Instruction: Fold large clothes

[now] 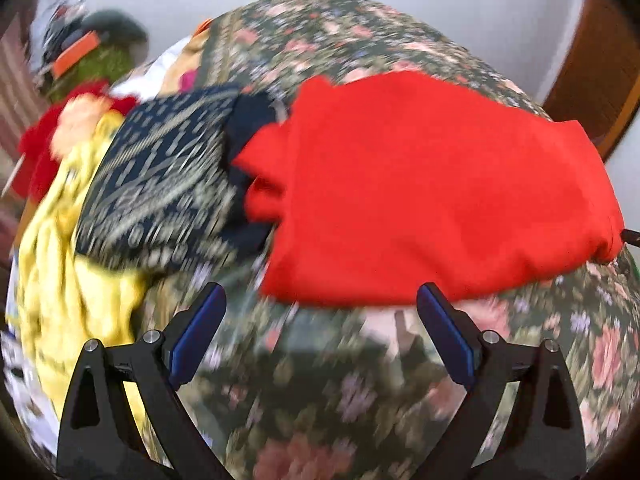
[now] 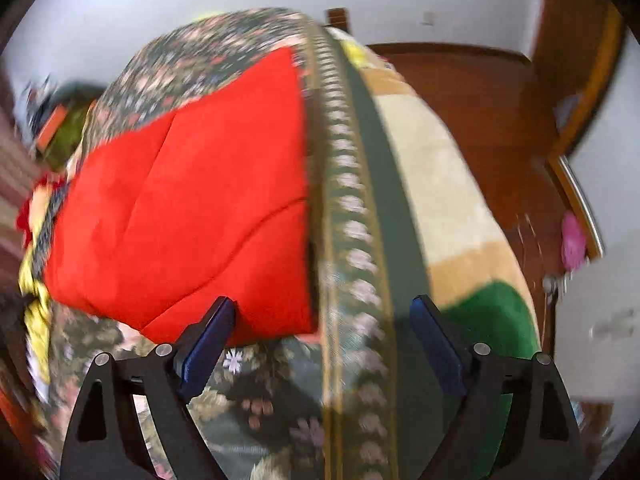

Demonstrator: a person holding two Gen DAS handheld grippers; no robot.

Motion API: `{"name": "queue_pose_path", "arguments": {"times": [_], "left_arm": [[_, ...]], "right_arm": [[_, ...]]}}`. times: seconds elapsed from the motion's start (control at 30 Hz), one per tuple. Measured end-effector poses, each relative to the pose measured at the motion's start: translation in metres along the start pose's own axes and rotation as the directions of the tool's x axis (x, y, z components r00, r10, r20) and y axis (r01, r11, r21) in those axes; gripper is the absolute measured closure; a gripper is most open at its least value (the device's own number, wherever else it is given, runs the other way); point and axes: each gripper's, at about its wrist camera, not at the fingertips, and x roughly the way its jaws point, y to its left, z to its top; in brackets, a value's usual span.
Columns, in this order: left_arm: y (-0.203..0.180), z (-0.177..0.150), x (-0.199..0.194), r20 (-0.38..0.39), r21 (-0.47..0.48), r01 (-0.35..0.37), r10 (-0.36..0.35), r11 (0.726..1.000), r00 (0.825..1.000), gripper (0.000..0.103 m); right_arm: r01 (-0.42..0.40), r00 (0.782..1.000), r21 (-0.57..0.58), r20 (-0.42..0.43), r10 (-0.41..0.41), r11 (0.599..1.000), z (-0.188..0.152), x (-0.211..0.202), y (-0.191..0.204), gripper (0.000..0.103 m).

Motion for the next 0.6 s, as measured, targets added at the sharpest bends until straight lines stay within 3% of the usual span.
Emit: {"name": "queue_pose_path", "arguments": {"times": [0.1,0.2,0.3,0.37,0.47,0.53,0.6], "left_arm": [[0.011,-0.017,-0.005,-0.014,-0.063,0.038,-0.039,0.997,0.999,0.006],[0.016,-0.023,-0.007,-0.019,-0.141,0.135,-0.139,0.981,0.990,0.006],[0.013,-0.023,0.000,-0.023,-0.229,0.254,-0.266,0.940,0.964,0.006],[0.007,-0.021,0.012,-0.022,-0.295,0.357,-0.380,0.886,0.925,0.006],[0.000,-0.015,0.032,-0.033,-0.360,0.430,-0.472,0.828,0.881,0.006],[-0.002,-0.010,0.044,-0.031,-0.390,0.425,-0.473,0.817,0.881,0.006],[0.002,-0.005,0.052,0.009,-0.436,0.447,-0.492,0.781,0.870,0.003]], "right_arm": [[0.020,0.999,0.005,0.049,-0.020,1.000,0.000,-0.021,0.004,0.015],[0.002,0.996,-0.020,0.088,0.000,1.000,0.002,-0.037,0.016,0.015],[-0.022,0.994,-0.059,0.110,0.028,0.998,0.002,-0.046,0.038,0.015],[-0.030,0.993,-0.091,0.111,0.040,0.995,0.001,-0.047,0.054,0.015],[-0.049,0.993,-0.133,0.100,0.062,0.990,-0.001,-0.045,0.076,0.015],[-0.058,0.993,-0.159,0.094,0.074,0.986,-0.002,-0.042,0.089,0.015],[-0.063,0.992,-0.189,0.097,0.083,0.980,-0.003,-0.039,0.102,0.015]]}}
